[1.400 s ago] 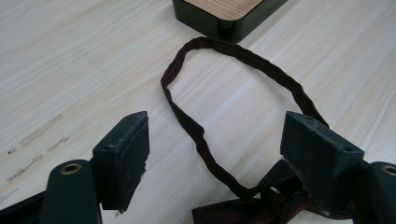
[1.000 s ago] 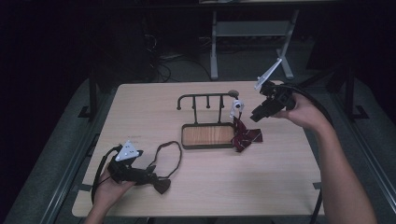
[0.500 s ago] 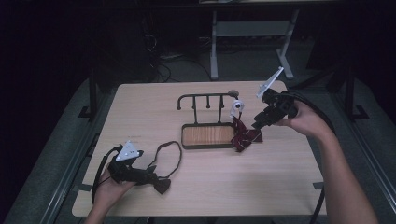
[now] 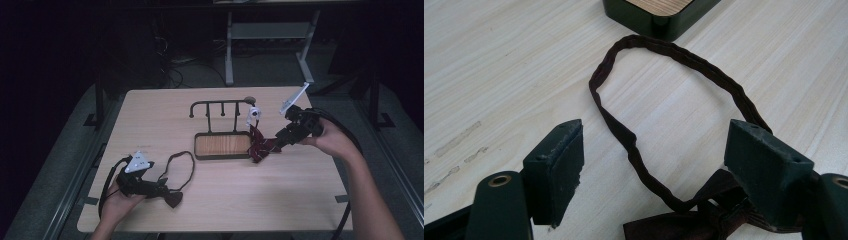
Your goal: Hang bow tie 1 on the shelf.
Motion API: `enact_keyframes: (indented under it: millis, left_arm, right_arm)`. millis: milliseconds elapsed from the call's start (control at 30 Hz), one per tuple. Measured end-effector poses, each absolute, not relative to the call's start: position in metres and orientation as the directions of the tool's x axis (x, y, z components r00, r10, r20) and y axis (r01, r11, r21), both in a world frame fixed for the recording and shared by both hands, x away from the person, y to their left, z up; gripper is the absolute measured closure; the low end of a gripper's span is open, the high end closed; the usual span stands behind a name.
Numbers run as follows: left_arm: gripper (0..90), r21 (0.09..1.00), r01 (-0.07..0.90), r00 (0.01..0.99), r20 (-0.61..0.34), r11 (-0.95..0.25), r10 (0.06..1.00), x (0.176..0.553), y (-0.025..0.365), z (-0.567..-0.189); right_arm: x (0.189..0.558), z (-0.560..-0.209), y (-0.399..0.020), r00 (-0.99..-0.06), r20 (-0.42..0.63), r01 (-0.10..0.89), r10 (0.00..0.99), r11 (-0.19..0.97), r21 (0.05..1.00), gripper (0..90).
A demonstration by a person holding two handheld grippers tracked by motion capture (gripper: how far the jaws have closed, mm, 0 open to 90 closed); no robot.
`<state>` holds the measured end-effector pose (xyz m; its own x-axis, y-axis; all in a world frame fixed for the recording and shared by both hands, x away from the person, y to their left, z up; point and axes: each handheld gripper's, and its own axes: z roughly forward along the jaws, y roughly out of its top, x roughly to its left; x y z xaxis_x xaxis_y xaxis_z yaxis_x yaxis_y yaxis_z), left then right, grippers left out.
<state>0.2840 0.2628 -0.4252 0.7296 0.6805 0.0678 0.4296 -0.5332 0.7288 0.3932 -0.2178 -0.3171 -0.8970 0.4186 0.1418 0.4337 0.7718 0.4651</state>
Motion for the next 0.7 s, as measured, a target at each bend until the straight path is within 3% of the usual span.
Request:
enact_keyframes:
  millis: [700]
  left_arm:
    - [23.8,0.724,0.429,0.739,0.063,-0.541,0.67,0.285,0.261,-0.427]
  right_arm:
    - [0.365,-0.353,-0.231,-0.895,0.16,0.438,0.417,0.746,0.501,50.8]
